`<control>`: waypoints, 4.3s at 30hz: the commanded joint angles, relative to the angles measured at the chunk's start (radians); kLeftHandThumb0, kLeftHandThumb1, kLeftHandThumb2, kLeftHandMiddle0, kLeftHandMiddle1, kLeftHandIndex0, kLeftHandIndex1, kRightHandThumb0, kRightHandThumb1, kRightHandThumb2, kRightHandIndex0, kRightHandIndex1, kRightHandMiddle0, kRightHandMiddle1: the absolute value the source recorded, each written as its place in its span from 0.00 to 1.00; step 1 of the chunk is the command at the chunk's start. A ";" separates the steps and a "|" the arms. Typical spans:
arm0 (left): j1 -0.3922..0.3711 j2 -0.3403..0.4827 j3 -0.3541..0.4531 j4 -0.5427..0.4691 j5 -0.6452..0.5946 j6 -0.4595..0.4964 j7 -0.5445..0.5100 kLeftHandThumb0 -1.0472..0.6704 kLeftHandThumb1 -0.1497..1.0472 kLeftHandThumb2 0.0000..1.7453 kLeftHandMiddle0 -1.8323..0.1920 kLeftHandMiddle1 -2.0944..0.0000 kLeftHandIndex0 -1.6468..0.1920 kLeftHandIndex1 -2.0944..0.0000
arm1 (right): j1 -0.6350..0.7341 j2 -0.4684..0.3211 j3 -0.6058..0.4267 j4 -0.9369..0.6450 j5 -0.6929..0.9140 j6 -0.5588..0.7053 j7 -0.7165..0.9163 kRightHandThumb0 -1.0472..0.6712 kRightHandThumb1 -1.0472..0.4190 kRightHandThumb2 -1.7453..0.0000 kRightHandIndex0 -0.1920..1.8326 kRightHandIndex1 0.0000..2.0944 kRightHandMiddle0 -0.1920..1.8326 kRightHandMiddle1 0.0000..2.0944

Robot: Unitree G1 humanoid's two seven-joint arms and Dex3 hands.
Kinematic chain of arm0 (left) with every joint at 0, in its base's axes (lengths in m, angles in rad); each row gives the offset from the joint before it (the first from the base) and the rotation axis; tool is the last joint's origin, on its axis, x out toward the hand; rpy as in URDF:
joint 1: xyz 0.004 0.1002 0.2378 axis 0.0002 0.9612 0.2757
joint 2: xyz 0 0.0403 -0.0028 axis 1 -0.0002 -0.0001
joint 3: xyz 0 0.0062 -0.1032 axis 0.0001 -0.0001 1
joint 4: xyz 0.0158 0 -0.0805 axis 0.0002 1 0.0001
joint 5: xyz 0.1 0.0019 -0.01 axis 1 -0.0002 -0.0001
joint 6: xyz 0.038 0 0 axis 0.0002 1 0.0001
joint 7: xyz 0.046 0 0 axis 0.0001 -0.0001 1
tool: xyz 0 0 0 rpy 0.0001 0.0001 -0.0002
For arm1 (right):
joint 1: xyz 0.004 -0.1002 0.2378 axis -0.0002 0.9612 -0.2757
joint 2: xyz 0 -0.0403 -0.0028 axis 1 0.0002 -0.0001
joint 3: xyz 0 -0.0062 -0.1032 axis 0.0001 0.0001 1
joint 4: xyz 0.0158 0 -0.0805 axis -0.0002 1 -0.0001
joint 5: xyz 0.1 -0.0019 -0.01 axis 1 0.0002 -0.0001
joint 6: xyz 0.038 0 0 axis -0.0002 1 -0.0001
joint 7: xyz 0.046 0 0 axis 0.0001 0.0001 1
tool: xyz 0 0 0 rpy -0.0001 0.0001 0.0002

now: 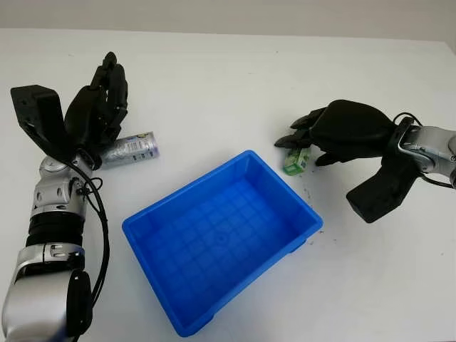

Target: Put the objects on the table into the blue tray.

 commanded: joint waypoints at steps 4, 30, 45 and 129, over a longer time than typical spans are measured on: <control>-0.009 0.018 0.004 -0.005 0.005 -0.012 0.001 0.18 1.00 0.35 1.00 1.00 1.00 1.00 | 0.026 0.032 0.056 0.020 -0.053 0.063 -0.094 0.33 0.01 0.95 0.28 0.94 0.23 0.86; -0.005 0.016 0.001 -0.003 0.003 -0.002 -0.005 0.19 1.00 0.35 1.00 1.00 1.00 1.00 | -0.070 0.181 -0.390 -0.179 0.688 0.094 0.288 0.37 0.00 0.82 0.68 1.00 0.47 1.00; -0.006 0.006 -0.009 -0.009 0.008 -0.004 0.011 0.20 1.00 0.35 1.00 1.00 1.00 1.00 | 0.187 0.183 -0.527 -1.275 1.108 1.042 0.976 0.40 0.00 0.79 0.74 1.00 0.54 1.00; 0.039 0.409 -0.316 -0.547 0.677 0.068 -0.128 0.17 0.94 0.03 0.99 0.98 0.96 0.97 | 0.272 0.471 -0.893 -0.516 1.300 1.035 0.600 0.15 0.00 0.54 0.00 0.00 0.00 0.00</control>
